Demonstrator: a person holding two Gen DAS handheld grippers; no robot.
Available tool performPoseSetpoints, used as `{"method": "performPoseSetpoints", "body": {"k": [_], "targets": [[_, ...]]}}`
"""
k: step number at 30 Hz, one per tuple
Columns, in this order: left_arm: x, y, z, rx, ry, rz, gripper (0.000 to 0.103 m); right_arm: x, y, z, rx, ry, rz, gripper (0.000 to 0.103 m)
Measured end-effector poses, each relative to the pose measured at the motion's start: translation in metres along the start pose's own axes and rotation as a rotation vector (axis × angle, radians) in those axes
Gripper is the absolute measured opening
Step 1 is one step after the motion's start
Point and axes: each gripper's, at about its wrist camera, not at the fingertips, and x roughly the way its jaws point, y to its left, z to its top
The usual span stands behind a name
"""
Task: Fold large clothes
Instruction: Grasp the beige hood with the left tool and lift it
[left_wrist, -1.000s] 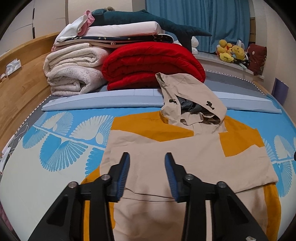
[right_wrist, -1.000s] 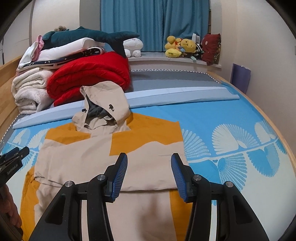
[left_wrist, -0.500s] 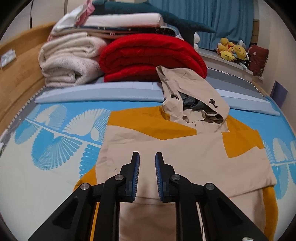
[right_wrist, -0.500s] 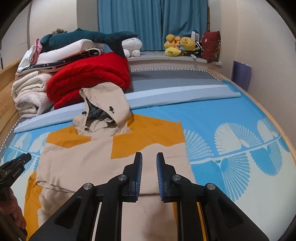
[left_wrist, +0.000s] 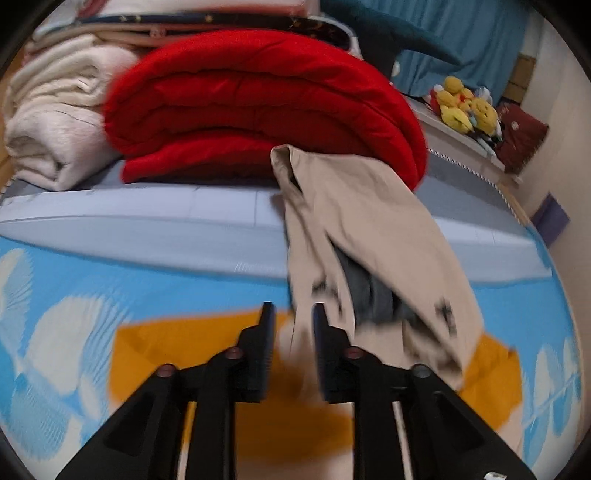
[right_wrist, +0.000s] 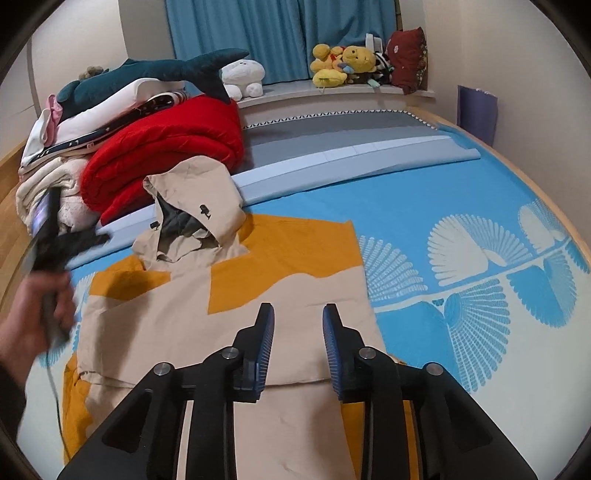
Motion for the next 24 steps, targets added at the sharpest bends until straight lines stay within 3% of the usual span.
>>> {"method": "performPoseSetpoints", "body": {"k": [1, 3, 11, 14, 15, 16, 17, 21, 24], "targets": [[0.015, 0.004, 0.015, -0.026, -0.002, -0.018, 0.037, 0.001, -0.001, 0.0, 0.003, 0.001, -0.002, 0.03], [0.037, 0.01, 0.037, -0.068, -0.003, -0.049, 0.042, 0.004, -0.003, -0.002, 0.021, 0.006, -0.003, 0.03], [0.116, 0.039, 0.08, -0.296, 0.016, -0.123, 0.043, 0.01, -0.005, -0.009, 0.075, 0.023, -0.008, 0.03], [0.132, 0.035, 0.087, -0.284, 0.028, -0.134, 0.042, 0.008, -0.002, -0.009, 0.058, 0.007, -0.014, 0.03], [0.135, 0.034, 0.088, -0.271, 0.029, -0.118, 0.038, 0.008, -0.001, -0.011, 0.054, 0.007, -0.016, 0.03], [0.138, 0.033, 0.09, -0.257, 0.028, -0.111, 0.012, 0.009, 0.0, -0.012, 0.053, 0.011, -0.018, 0.03], [0.14, 0.032, 0.091, -0.237, 0.038, -0.119, 0.0, 0.01, 0.001, -0.013, 0.051, 0.017, -0.018, 0.03], [0.109, 0.023, 0.088, -0.146, -0.01, -0.143, 0.0, 0.013, 0.002, -0.016, 0.028, 0.025, -0.03, 0.03], [0.059, 0.007, 0.073, -0.022, -0.051, -0.2, 0.0, 0.009, -0.004, -0.012, 0.059, 0.024, -0.023, 0.03]]}}
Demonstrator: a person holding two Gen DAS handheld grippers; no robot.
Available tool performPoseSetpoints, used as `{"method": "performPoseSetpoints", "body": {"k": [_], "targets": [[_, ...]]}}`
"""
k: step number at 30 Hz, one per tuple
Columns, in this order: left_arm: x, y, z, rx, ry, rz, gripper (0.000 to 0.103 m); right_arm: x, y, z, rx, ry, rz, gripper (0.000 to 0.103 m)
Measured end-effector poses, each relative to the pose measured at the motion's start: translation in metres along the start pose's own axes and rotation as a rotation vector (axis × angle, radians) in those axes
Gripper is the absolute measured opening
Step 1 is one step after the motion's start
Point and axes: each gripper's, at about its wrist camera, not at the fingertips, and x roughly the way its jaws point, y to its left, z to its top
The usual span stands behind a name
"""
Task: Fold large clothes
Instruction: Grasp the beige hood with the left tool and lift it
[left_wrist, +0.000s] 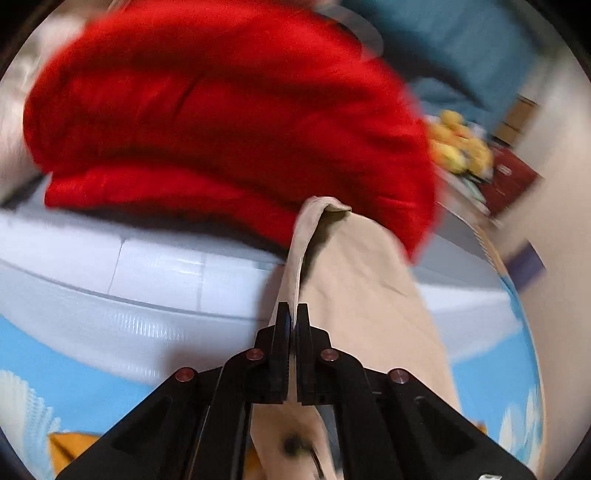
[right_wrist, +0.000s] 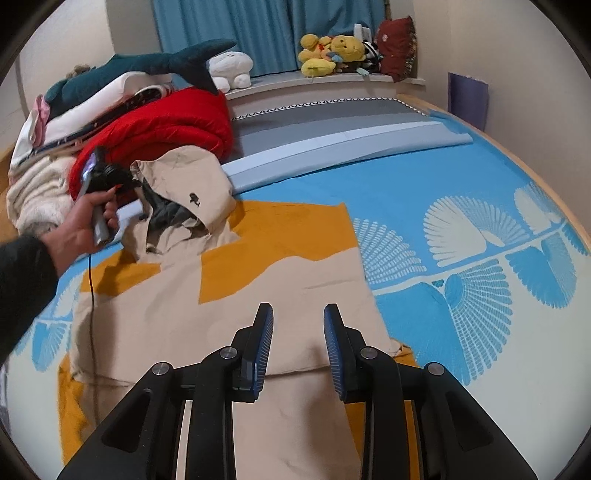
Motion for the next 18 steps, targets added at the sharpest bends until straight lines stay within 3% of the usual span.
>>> {"method": "performPoseSetpoints", "body": {"k": [4, 5, 8, 10, 12, 14, 18], "targets": [[-0.083, -0.05, -0.044, 0.251, -0.013, -0.086, 0.0, -0.017, -0.006, 0.009, 0.056, -0.034, 0.034, 0.03], [-0.115, -0.067, -0.065, 0.346, -0.027, -0.115, 0.0, -0.022, -0.005, 0.012, 0.059, -0.047, 0.046, 0.03], [-0.185, -0.094, -0.127, 0.505, -0.027, -0.177, 0.0, -0.045, -0.005, 0.017, 0.079, -0.13, 0.064, 0.03], [-0.219, -0.103, -0.176, 0.584, -0.011, -0.144, 0.0, -0.064, -0.007, 0.019, 0.11, -0.216, 0.091, 0.03], [-0.241, -0.101, -0.218, 0.604, 0.032, -0.116, 0.0, -0.076, -0.007, 0.022, 0.134, -0.27, 0.123, 0.033], [-0.254, -0.093, -0.262, 0.573, 0.098, -0.059, 0.0, -0.082, -0.006, 0.024, 0.148, -0.293, 0.172, 0.044], [-0.259, -0.082, -0.301, 0.515, 0.221, 0.043, 0.002, -0.081, 0.002, 0.027, 0.143, -0.276, 0.255, 0.052]]}}
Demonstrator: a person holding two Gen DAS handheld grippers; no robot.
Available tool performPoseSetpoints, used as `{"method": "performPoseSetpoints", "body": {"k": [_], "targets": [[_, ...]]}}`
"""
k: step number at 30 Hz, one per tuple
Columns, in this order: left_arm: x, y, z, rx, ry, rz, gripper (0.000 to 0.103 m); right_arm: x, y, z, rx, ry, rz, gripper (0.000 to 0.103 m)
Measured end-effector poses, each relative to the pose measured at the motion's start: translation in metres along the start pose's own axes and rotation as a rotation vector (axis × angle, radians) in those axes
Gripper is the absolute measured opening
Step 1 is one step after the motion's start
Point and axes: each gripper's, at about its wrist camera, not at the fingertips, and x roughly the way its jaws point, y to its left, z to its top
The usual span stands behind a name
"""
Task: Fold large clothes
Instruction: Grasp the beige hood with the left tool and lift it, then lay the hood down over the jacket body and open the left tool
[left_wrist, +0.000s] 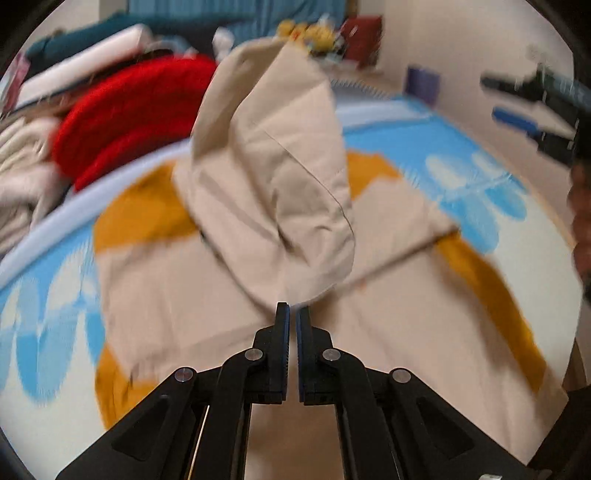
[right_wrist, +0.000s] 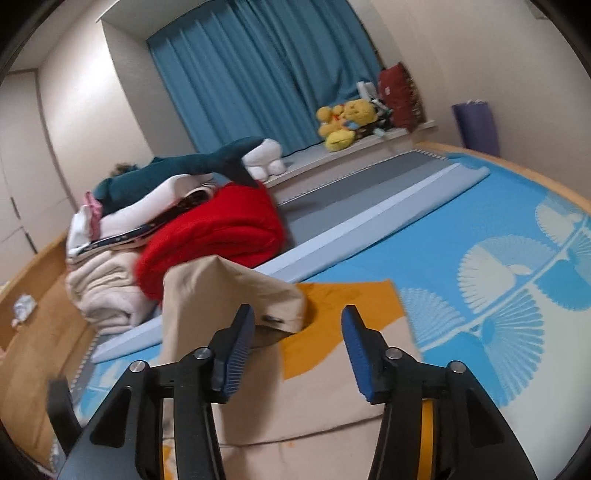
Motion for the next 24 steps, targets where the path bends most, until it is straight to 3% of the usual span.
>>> {"method": "performPoseSetpoints", "body": {"k": [7, 9, 12, 14, 18, 24], "targets": [[0.017, 0.037, -0.005, -0.173, 0.017, 0.067, 0.007, 0.035, 0.002, -0.021, 0.036, 0.181, 0.124, 0.06], [0.025, 0.058, -0.007, -0.299, 0.012, 0.023, 0.014, 0.048, 0.004, -0.028, 0.034, 0.221, 0.135, 0.061], [0.046, 0.082, -0.013, -0.524, 0.03, -0.091, 0.015, 0.064, 0.005, -0.038, 0.048, 0.263, 0.153, 0.061], [0.057, 0.091, -0.018, -0.627, 0.036, -0.127, 0.016, 0.073, 0.006, -0.044, 0.05, 0.283, 0.154, 0.062], [0.073, 0.096, -0.023, -0.731, 0.04, -0.185, 0.028, 0.104, 0.005, -0.065, 0.075, 0.354, 0.145, 0.062], [0.108, 0.113, -0.034, -0.904, 0.05, -0.278, 0.026, 0.135, 0.003, -0.086, 0.131, 0.429, 0.16, 0.062]]}}
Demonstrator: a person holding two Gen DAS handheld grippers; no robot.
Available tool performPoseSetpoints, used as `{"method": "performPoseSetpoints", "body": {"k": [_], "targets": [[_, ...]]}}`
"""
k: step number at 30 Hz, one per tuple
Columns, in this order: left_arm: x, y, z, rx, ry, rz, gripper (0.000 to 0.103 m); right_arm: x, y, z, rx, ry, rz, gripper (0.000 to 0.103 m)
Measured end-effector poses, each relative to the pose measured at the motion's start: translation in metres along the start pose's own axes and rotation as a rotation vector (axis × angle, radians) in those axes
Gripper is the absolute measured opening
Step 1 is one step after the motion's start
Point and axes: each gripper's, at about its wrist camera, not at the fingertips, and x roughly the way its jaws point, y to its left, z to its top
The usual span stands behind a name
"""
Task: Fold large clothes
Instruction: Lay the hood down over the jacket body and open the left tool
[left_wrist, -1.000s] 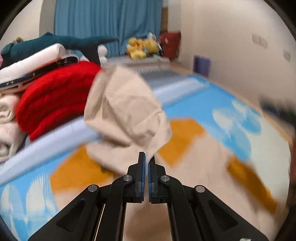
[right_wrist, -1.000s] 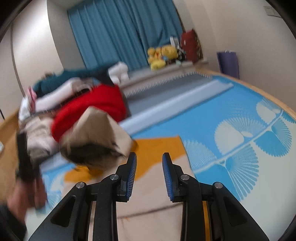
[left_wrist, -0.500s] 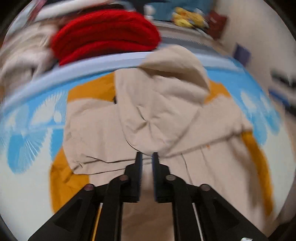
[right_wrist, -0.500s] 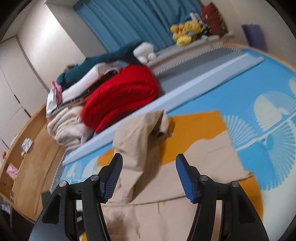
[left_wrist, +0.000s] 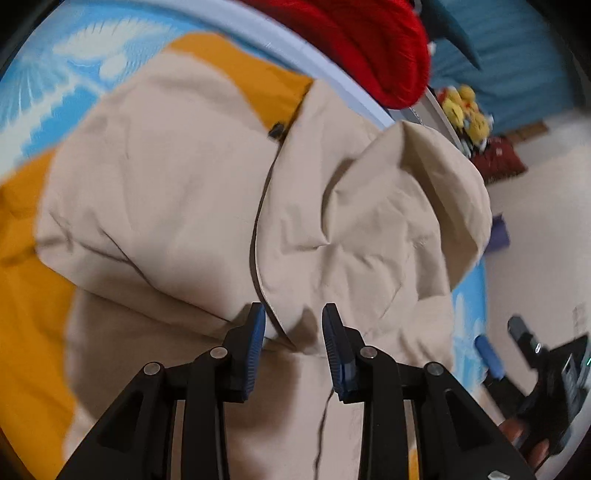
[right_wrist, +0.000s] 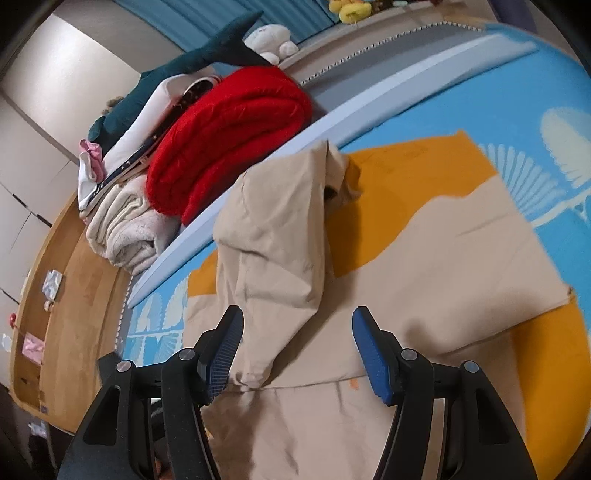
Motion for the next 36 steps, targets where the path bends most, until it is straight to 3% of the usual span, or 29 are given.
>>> {"method": "performPoseSetpoints", "body": {"k": [3, 6, 10, 15, 16, 17, 18, 20, 22, 25, 28, 31, 33, 34, 35, 36], "targets": [[0.008, 0.001, -0.004, -0.014, 0.037, -0.043, 0.008, 0.01, 0.002, -0.001, -0.026, 0.008, -0.001, 0.062], [-0.004, -0.014, -0.01, 0.049, 0.013, 0.03, 0.006, 0.026, -0.002, -0.001, -0.013, 0.019, -0.009, 0.062], [-0.032, -0.035, -0.014, 0.11, 0.007, 0.074, 0.004, 0.055, -0.016, 0.006, 0.027, 0.044, -0.013, 0.062], [-0.038, -0.035, -0.011, 0.147, 0.024, 0.142, 0.004, 0.078, -0.031, 0.011, 0.101, 0.061, 0.051, 0.061], [-0.038, -0.033, -0.008, 0.131, 0.023, 0.137, 0.004, 0.078, -0.03, 0.011, 0.094, 0.06, 0.07, 0.05], [-0.039, -0.03, -0.006, 0.117, 0.02, 0.132, 0.004, 0.078, -0.03, 0.011, 0.085, 0.059, 0.092, 0.023], [-0.041, -0.028, -0.004, 0.112, 0.014, 0.132, 0.004, 0.077, -0.031, 0.011, 0.081, 0.058, 0.11, 0.01], [-0.045, -0.023, -0.002, 0.107, -0.005, 0.138, 0.004, 0.065, -0.034, 0.01, 0.091, 0.021, 0.095, 0.003], [-0.044, -0.021, 0.002, 0.101, -0.003, 0.135, 0.004, 0.047, -0.038, 0.009, 0.136, -0.028, 0.072, 0.002], [-0.036, -0.017, -0.002, 0.112, 0.021, 0.16, 0.004, 0.024, -0.049, -0.002, 0.243, -0.002, 0.083, 0.002], [-0.016, -0.005, -0.007, 0.084, 0.101, 0.187, 0.004, 0.038, -0.054, -0.017, 0.193, 0.134, -0.137, 0.002], [-0.007, 0.001, -0.008, 0.062, 0.132, 0.199, 0.008, 0.056, -0.075, -0.031, 0.308, 0.225, -0.212, 0.003], [-0.013, -0.002, -0.003, 0.047, 0.11, 0.189, 0.008, 0.054, -0.066, -0.026, 0.265, 0.209, -0.238, 0.012], [-0.02, -0.006, -0.001, 0.057, 0.084, 0.183, 0.01, 0.05, -0.059, -0.022, 0.229, 0.186, -0.248, 0.022], [-0.029, -0.013, 0.002, 0.085, 0.041, 0.194, 0.011, 0.043, -0.048, -0.015, 0.174, 0.146, -0.261, 0.039], [-0.034, -0.019, 0.004, 0.107, 0.006, 0.212, 0.012, 0.035, -0.038, -0.011, 0.128, 0.103, -0.277, 0.046]]}}
